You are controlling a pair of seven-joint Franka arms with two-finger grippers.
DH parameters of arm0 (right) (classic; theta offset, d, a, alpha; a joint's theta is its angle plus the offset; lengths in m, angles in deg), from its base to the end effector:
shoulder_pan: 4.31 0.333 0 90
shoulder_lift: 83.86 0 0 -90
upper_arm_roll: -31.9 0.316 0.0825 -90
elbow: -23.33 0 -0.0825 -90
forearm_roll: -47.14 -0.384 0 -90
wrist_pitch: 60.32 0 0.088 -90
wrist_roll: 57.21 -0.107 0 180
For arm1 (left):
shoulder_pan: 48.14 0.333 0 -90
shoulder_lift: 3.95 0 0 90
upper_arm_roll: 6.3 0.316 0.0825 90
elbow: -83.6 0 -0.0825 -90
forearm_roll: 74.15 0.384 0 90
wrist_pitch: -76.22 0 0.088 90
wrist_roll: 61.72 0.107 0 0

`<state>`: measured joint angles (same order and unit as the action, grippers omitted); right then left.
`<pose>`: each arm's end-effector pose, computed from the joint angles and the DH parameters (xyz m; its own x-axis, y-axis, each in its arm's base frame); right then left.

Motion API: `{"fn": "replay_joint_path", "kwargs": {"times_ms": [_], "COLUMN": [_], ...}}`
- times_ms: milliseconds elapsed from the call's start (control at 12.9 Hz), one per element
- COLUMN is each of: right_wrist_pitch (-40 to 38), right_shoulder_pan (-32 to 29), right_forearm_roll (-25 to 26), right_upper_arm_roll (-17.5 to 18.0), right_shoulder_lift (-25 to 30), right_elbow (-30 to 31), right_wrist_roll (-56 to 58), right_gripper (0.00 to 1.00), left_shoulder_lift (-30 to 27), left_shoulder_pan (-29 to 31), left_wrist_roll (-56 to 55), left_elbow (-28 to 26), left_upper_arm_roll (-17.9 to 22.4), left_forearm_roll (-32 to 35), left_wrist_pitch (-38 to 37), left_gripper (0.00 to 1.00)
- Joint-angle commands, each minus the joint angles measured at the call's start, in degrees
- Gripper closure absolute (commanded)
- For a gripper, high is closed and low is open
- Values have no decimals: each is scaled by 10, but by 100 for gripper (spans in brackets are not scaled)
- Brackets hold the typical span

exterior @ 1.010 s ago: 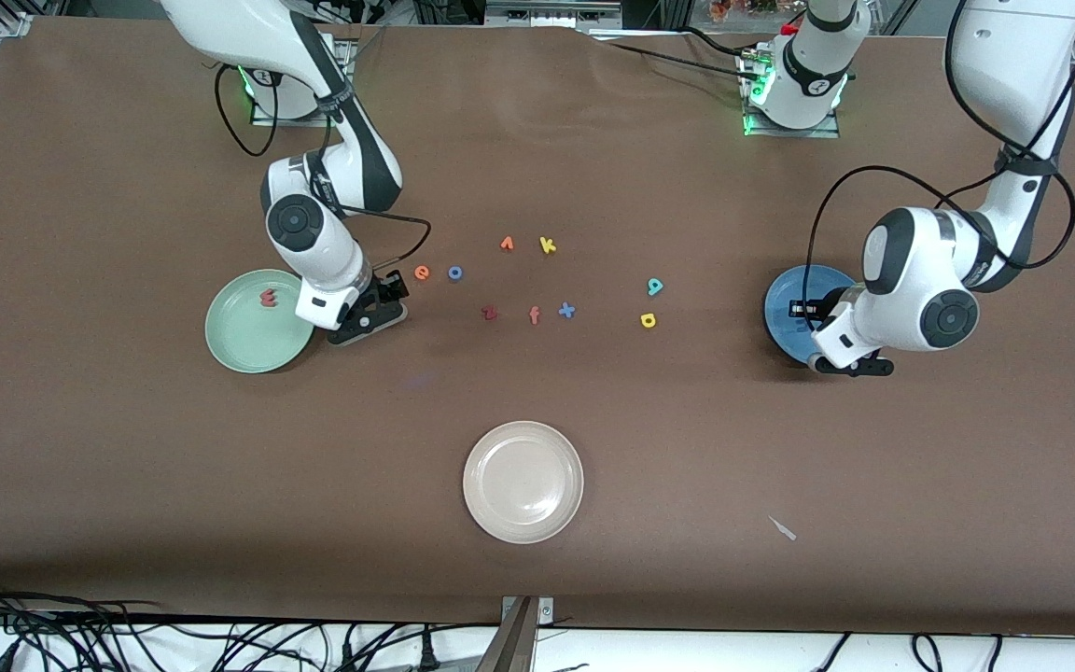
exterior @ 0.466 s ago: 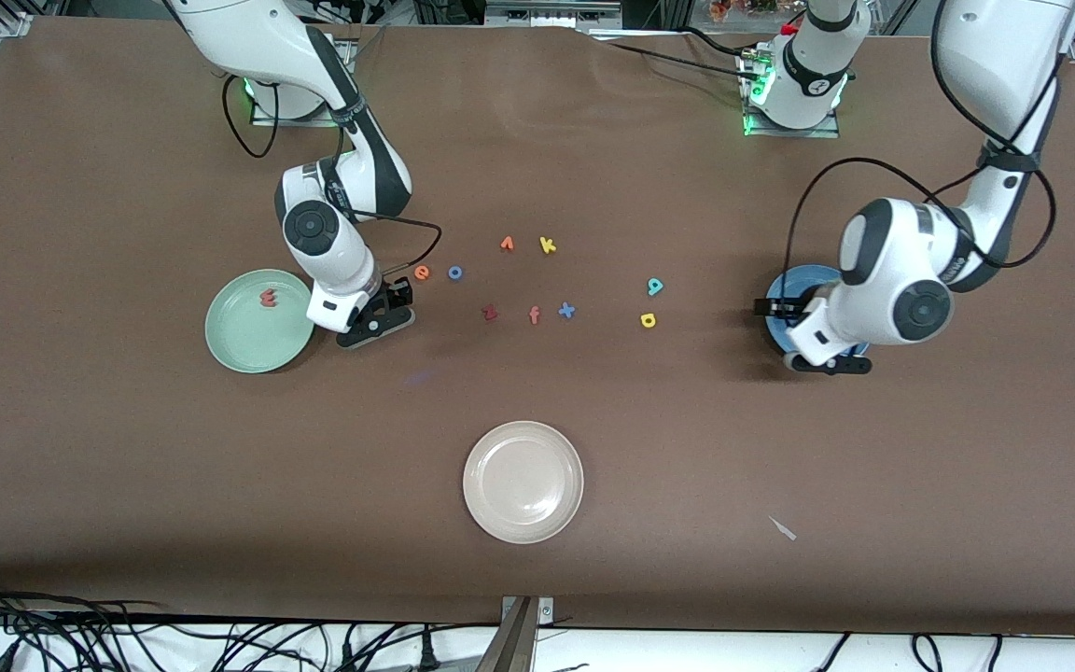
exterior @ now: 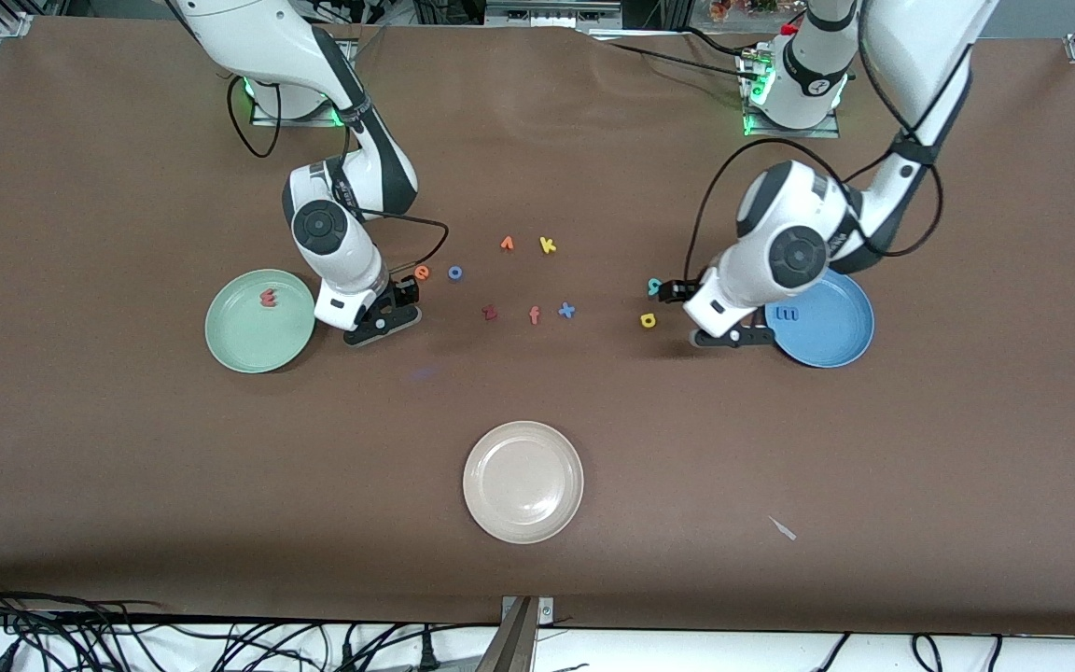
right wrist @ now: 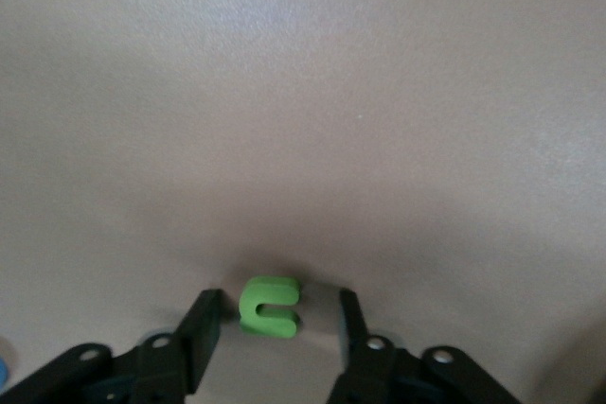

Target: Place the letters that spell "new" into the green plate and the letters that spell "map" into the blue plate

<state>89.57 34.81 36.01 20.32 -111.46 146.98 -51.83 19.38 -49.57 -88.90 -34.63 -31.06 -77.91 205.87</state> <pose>0.5024 0.2547 0.1744 0.9099 0.4149 -0.0074 0.4148 -0.9099 -0.0033 0.5136 -0.2521 0.2391 0.9652 0.0646 -0.2535 0.0933 -0.9903 0.1030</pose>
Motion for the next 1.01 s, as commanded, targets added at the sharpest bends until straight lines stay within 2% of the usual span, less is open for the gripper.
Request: {"fn": "replay_joint_path", "kwargs": {"times_ms": [0,78,233,389,622,777,933], "right_wrist_pitch": [5,4,-2,-19,-99,-159,-182], "right_shoulder_pan": [2,2,1,-1,-1,-1,-2], "right_forearm_roll": [-14,-14,-14,-15,-14,-15,-15], "right_upper_arm_roll": [1,1,0,-11,-65,-118,-171], "right_shoulder_lift": [-10,-6,12,35,92,107,111], "right_elbow": [-7,-7,-6,-3,-6,-3,6], "right_wrist_roll": [-2,0,2,8,31,109,176], "right_gripper": [78,90,93,93,93,93,92], "left_shoulder_lift": [-3,-3,4,12,22,33,47], "left_shoulder_pan": [-18,-21,-42,-46,-52,-53,-53], "left_wrist_roll": [-28,-33,-45,-52,-57,-106,-152], "left_elbow": [-50,-62,-79,-81,-81,-76,-74], "left_upper_arm_roll": [-2,-3,-2,-1,1,1,0], "left_forearm_roll": [12,13,13,14,30,82,135], "left_wrist_pitch": [54,73,113,122,135,139,149], "left_gripper": [4,5,6,9,15,15,15]}}
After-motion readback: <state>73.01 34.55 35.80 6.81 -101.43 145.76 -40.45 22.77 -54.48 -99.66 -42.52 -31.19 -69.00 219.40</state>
